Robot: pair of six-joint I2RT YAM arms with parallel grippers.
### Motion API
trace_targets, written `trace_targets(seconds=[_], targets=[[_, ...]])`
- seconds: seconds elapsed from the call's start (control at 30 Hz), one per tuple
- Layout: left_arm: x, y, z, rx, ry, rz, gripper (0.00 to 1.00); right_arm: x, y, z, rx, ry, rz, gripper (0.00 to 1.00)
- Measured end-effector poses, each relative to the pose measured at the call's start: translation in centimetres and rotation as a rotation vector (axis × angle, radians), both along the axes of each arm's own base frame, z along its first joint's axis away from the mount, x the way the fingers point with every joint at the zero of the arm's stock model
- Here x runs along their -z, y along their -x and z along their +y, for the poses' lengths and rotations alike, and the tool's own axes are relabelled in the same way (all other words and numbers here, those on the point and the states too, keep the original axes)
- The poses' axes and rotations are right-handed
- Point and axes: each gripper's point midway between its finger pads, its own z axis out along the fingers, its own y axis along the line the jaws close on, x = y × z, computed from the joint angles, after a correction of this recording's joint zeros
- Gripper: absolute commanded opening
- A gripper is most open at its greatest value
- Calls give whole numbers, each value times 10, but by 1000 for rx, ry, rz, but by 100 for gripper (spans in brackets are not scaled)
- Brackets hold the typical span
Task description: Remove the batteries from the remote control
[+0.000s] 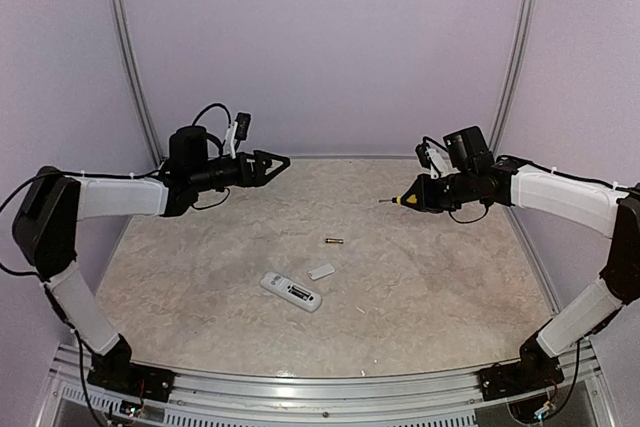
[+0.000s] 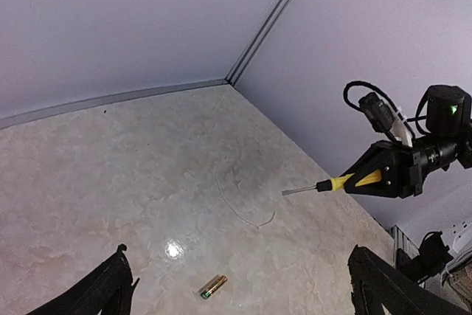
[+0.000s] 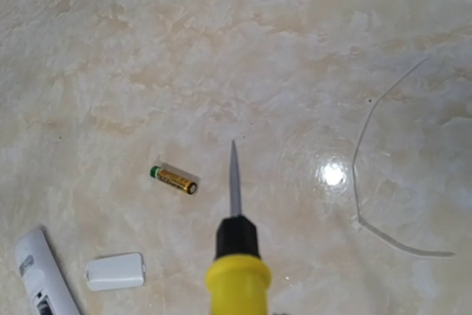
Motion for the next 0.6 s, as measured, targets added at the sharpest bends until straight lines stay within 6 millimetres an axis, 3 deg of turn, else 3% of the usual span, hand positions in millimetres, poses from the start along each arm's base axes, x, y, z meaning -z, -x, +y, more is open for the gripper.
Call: trace_targets(seconds=[0.07,0.17,0.27,0.43,0.5,0.6], targets=[[25,-12,6,-28,59,67,99,0,0,0,1,0,-1,0],[60,6,4,-3,20,135,99,-2,-1,0,3,0,-5,0],[60,30,-13,63,-89,40,99,-2,-3,-2,12,8,-10,0],[45,91,-33,197,-386,-305,99,-2,-5,-5,24,23,-18,0],[56,103,-33,252,-509,-392,99,-2,-5,-5,22,25,-19,0],[102,99,-18,316,-733,-384,98,-2,-5,-5,18,28,-23,0]])
